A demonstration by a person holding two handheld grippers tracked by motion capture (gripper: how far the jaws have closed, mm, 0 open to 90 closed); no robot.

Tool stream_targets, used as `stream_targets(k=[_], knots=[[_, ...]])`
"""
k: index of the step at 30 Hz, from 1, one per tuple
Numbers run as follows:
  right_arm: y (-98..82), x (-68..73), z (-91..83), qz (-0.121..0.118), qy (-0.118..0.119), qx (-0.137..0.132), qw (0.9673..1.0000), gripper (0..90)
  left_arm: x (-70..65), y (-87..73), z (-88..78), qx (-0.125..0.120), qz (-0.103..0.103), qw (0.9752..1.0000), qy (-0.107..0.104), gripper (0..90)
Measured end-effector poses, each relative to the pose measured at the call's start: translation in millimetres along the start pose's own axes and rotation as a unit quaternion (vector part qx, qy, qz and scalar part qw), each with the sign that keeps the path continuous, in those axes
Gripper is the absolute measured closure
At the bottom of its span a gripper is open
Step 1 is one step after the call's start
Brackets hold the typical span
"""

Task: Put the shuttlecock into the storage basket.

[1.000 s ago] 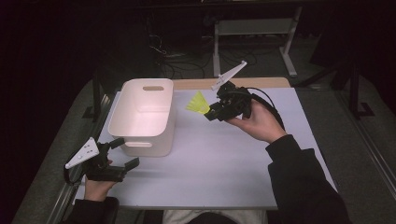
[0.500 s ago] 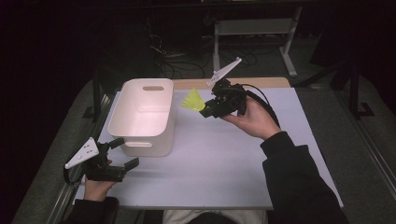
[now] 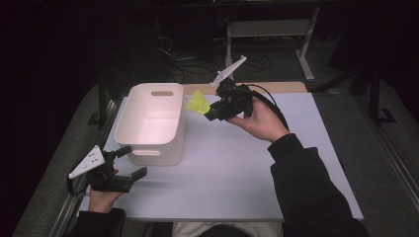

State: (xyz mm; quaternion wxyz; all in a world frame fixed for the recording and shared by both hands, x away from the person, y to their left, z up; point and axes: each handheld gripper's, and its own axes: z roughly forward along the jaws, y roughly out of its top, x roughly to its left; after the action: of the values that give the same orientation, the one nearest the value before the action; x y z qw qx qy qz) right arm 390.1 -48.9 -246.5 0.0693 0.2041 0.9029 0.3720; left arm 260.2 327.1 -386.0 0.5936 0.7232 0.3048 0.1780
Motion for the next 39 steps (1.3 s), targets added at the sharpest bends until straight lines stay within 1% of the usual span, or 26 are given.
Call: stream_targets(k=[15, 17, 27, 28, 33, 39], knots=[[17.0, 1.4, 10.7, -0.008, 0.008, 0.002, 0.9999, 63.2, 0.4, -0.1, -0.1, -0.001, 0.000, 1.0000, 0.000, 0.0], [19.6, 1.9, 13.0, -0.013, 0.010, 0.001, 0.9999, 63.2, 0.4, -0.1, -0.2, -0.001, -0.001, 1.0000, 0.000, 0.0], [30.5, 5.1, 24.7, -0.018, 0.021, 0.003, 0.9996, 63.2, 0.7, -0.3, -0.3, -0.003, -0.003, 1.0000, -0.001, 0.0], [31.4, 4.9, 26.0, -0.022, 0.022, 0.002, 0.9995, 63.2, 0.7, -0.3, -0.3, -0.004, -0.003, 1.0000, 0.000, 0.0], [36.3, 7.0, 30.3, -0.023, 0.025, 0.005, 0.9994, 63.2, 1.0, -0.3, -0.6, -0.003, -0.002, 1.0000, 0.000, 0.0], [41.4, 7.2, 33.7, -0.025, 0.031, 0.003, 0.9992, 63.2, 1.1, -0.3, -0.7, -0.003, -0.003, 1.0000, -0.001, 0.0]])
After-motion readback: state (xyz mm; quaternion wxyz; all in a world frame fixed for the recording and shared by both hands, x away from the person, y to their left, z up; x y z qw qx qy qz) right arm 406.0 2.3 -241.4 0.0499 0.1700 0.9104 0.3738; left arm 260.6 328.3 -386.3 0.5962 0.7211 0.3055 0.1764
